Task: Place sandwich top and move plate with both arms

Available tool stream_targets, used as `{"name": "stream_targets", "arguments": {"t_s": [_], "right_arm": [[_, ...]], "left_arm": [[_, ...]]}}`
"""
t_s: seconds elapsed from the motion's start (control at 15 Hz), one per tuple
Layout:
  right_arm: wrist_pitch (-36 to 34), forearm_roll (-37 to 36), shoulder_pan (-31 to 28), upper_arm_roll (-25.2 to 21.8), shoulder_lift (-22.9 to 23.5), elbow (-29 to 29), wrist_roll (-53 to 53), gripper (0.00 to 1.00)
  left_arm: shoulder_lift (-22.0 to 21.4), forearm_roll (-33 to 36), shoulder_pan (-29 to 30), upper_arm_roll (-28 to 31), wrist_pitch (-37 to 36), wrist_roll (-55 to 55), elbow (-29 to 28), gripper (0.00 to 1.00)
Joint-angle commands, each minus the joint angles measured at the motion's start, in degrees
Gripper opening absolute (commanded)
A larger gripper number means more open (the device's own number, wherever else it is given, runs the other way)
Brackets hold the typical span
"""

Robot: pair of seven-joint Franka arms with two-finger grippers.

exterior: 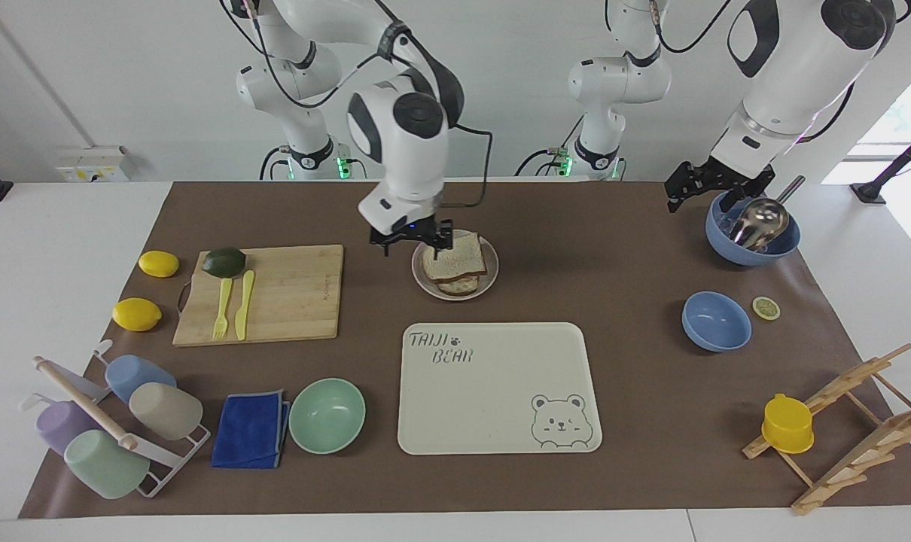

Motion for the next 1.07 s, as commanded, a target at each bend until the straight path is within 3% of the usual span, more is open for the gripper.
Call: {"name": "stream_targets", "arguments": {"t_s": [0.0, 0.2, 0.4, 0.53, 0.6, 0.8, 1.0], "right_arm": [[-6.4, 2.2, -9.1, 0.7, -4.7, -0.2, -3.9, 1.00], [-12.0, 2.2, -15.4, 0.3, -9.0, 0.5, -6.7, 1.00], [-20.0, 2.5, -19.4, 0.2, -10.9, 6.7, -14.7, 1.00], [-19.7, 3.1, -22.5, -0.1, -11.2, 6.5, -19.2, 1.00], [-17.6, 2.8, -23.1, -0.7, -12.1, 3.8, -21.7, 1.00], [-19.7, -1.9, -21.5, -1.4, -12.0, 4.8, -24.1, 1.00], [-20.2, -1.9, -19.3, -3.5, -10.5, 4.9, -28.0, 1.00]], "left_arm": [[-0.9, 0.7, -0.1, -0.5, -0.6, -0.2, 0.5, 1.00], [-1.2, 0.7, 0.2, -0.5, -1.9, -0.5, 0.4, 1.00], [-1.7, 0.7, 0.5, -0.5, -3.3, -0.5, 0.4, 1.00], [-2.1, 0.7, 0.6, -0.3, -3.2, -0.5, 0.6, 1.00], [-2.2, 0.7, 0.6, -0.3, -3.2, -0.5, 0.6, 1.00], [-2.5, 0.7, 0.6, -0.3, -2.7, -0.5, -0.1, 1.00], [-4.7, 0.6, -0.3, -0.7, 1.7, -2.5, -5.4, 1.00]]}}
